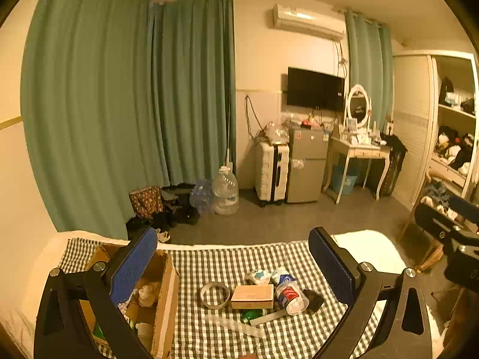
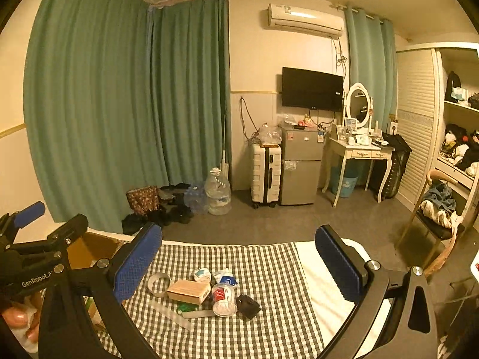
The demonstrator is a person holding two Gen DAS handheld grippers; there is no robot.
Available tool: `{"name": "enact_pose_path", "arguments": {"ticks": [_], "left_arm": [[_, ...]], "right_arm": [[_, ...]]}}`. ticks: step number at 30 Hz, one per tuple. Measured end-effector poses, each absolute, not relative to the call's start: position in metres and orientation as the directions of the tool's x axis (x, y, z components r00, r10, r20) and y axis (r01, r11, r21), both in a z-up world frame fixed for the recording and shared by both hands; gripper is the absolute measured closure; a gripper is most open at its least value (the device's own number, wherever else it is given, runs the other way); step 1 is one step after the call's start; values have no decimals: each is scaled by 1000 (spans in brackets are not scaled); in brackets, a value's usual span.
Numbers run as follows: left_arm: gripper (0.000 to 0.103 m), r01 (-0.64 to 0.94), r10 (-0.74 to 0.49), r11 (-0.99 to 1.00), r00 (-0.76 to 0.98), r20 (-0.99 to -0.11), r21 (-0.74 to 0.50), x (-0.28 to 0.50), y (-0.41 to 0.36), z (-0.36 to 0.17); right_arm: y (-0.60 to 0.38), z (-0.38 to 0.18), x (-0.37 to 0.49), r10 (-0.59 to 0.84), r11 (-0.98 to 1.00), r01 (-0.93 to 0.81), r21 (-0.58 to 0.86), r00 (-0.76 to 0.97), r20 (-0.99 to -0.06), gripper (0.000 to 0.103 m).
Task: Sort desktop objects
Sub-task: 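Move both tools back over the remaining items on the bedspread, then reach the right tool to the black cup while the left tool approaches the tape roll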
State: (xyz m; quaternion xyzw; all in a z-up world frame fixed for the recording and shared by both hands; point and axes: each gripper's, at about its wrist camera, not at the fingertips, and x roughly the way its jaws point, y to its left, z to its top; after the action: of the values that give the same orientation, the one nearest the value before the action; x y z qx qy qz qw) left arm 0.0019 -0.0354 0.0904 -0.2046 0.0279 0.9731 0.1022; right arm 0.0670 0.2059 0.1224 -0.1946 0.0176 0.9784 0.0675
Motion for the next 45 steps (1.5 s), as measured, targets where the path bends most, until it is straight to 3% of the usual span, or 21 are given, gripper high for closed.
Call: {"name": "enact_pose_path", "arguments": {"ticks": [17, 34, 36, 45], "left_arm": [[0, -250, 173, -966, -813, -555, 65, -74, -12, 1], [0, -260, 144, -964, -702, -697, 63, -144, -2, -110], [1, -250, 128, -966, -697, -706, 72, -155, -1, -119], [24, -170, 87, -985, -620, -780, 25, -207, -19, -167]], "right_arm": [[234, 43, -3, 82, -989, -132, 60, -850, -521, 0], [264, -91, -78, 48, -984, -153, 91, -718, -694, 1], [266, -102, -86, 50, -982, -165, 96, -708, -705, 2], [281, -156, -115, 27, -970, -203, 136, -644, -764, 13]]}}
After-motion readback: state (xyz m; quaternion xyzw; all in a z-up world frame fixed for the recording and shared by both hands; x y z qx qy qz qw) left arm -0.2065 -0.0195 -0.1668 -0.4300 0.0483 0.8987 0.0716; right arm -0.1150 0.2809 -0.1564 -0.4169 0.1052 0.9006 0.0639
